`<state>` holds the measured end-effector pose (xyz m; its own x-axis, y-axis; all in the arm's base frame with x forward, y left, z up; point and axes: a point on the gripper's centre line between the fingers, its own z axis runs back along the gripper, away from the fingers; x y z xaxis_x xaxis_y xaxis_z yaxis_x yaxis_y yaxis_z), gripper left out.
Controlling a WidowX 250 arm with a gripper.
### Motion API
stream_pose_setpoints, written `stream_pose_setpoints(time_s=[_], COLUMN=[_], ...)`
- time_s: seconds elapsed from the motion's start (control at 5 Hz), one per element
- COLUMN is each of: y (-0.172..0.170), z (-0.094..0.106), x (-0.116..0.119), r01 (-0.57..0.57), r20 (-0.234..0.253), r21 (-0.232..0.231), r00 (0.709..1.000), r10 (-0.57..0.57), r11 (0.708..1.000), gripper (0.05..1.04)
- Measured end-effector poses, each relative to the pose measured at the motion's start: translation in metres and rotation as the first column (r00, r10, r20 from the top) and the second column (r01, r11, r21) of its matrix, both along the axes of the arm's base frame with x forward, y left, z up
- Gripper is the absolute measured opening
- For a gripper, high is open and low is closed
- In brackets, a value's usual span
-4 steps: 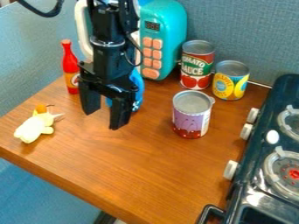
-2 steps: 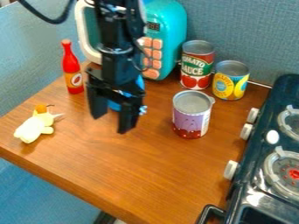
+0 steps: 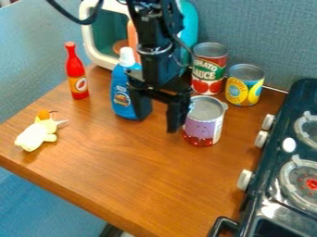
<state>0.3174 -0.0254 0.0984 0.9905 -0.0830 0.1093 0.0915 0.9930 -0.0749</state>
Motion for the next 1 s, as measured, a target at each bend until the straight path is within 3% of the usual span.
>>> stream_pose_setpoints(time_s=[0.2,0.4,0.8,1.0], y=[-0.011,-0.013,-0.023,-0.030], z=[0.002,0.008,0.008,0.002], x=[0.028,0.050,0.087,0.108], r01=[-0.073,-0.087,-0.107,-0.111], r20=[0.082,0.135,0.166,0.171], r21=[-0.020,-0.031,0.016,0.004], r00=[0.994,0.987,0.981,0.979], r10=[0.074,0.090,0.103,0.108], r11=[0.997,0.996,0.994,0.994], gripper=[1.001,1.001,1.001,1.001])
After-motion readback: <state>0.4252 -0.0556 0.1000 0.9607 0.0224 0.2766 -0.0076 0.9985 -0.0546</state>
